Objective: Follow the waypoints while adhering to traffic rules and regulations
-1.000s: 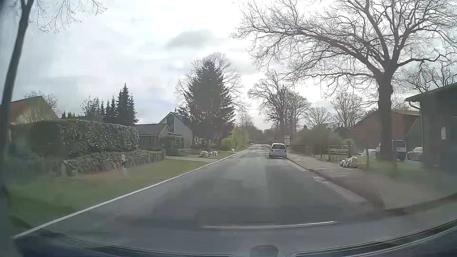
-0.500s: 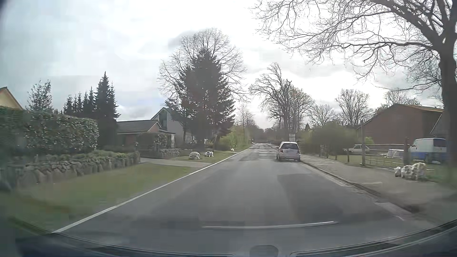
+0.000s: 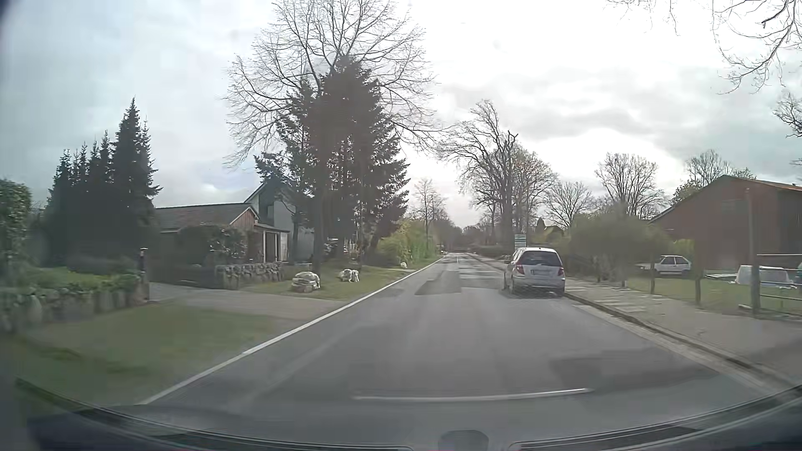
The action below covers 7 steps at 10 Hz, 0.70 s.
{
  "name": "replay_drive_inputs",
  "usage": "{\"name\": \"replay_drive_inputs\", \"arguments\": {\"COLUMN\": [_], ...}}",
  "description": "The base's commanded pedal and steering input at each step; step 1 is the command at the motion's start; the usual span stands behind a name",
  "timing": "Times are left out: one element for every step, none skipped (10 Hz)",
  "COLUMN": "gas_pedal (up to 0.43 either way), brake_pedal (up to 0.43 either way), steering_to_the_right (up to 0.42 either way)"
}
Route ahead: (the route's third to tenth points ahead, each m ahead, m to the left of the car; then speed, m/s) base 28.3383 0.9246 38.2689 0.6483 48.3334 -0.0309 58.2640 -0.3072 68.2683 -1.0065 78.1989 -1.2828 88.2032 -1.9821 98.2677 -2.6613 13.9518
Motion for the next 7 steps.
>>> {"name": "replay_drive_inputs", "arguments": {"gas_pedal": [0.079,0.067,0.059,0.059,0.047,0.039,0.039], "brake_pedal": [0.000,0.000,0.000,0.000,0.000,0.000,0.000], "steering_to_the_right": [0.003,0.004,0.006,0.010,0.012,0.012,0.013]}}
